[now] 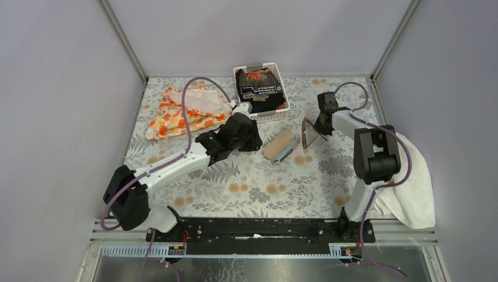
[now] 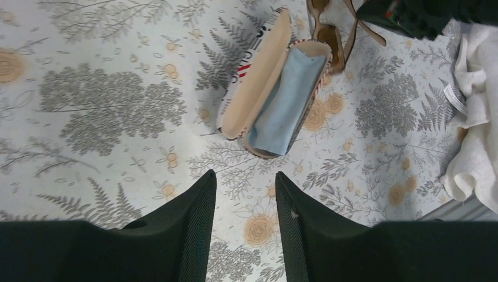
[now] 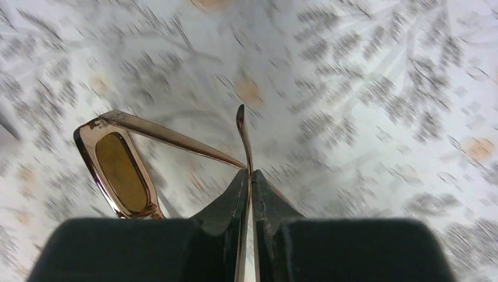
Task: Organize the sunglasses
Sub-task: Move the sunglasses to the center of the board, then fold the sunglasses at the center of the board.
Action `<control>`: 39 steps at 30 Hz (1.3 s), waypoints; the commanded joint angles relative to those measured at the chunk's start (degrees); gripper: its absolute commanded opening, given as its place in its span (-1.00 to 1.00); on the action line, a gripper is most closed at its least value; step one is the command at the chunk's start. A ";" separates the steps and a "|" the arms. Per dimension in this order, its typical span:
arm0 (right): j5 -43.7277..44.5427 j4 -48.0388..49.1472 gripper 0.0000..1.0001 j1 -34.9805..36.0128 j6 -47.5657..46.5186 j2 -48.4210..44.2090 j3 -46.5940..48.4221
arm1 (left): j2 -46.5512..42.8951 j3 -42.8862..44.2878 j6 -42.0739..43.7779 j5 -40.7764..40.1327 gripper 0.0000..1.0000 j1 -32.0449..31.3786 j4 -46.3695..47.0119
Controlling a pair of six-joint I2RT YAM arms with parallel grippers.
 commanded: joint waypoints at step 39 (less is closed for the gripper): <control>-15.39 -8.43 0.99 -0.78 -25.48 -11.82 -6.92 | 5.37 7.04 -0.20 7.18 -0.05 -1.44 1.26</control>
